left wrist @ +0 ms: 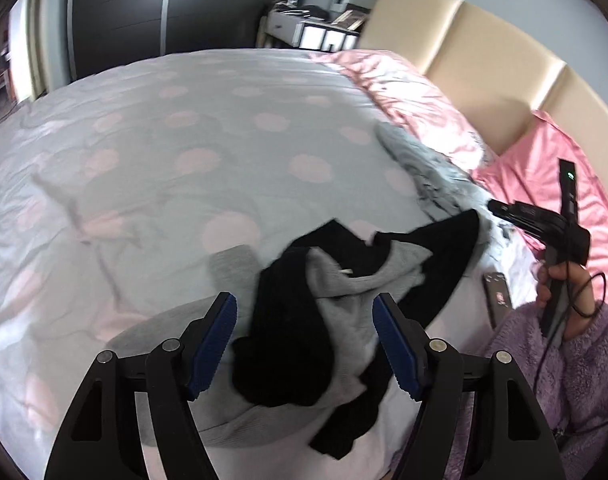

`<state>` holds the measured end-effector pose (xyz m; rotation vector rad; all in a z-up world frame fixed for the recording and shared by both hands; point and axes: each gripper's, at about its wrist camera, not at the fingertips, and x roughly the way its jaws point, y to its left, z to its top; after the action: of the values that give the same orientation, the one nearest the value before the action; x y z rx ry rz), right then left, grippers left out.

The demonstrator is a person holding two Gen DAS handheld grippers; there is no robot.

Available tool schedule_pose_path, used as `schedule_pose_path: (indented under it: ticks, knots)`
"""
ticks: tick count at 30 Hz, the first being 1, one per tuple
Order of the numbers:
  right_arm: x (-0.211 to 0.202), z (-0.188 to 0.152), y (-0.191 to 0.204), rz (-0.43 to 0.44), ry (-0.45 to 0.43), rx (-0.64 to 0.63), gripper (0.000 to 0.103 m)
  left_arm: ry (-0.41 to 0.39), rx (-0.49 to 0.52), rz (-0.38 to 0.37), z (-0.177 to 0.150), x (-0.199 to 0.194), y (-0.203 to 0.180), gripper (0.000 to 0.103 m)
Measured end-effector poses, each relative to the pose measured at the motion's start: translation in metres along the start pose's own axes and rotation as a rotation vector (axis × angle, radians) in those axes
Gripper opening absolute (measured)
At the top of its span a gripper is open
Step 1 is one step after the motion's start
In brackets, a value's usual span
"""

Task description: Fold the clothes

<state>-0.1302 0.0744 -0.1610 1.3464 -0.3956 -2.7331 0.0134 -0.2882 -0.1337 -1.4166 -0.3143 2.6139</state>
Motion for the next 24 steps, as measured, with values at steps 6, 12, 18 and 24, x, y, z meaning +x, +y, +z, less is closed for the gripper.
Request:
schedule_pose_path:
  ticks: [6, 12, 18, 24]
  knots:
    - [0.012, -0.002, 0.006, 0.002, 0.033, -0.027, 0.014, 0.091, 0.035, 0.023, -0.014, 0.020, -0.001, 0.072]
    - [0.018, -0.002, 0.003, 0.009, 0.057, -0.022, 0.014, 0.224, 0.149, 0.095, -0.028, 0.051, -0.022, 0.069]
    - [0.025, -0.003, 0.008, 0.010, 0.077, -0.045, 0.014, 0.197, 0.147, 0.046, -0.028, 0.042, -0.024, 0.045]
    - [0.023, -0.003, 0.007, 0.014, 0.074, -0.044, 0.014, 0.100, 0.013, -0.077, -0.018, 0.008, -0.001, 0.045]
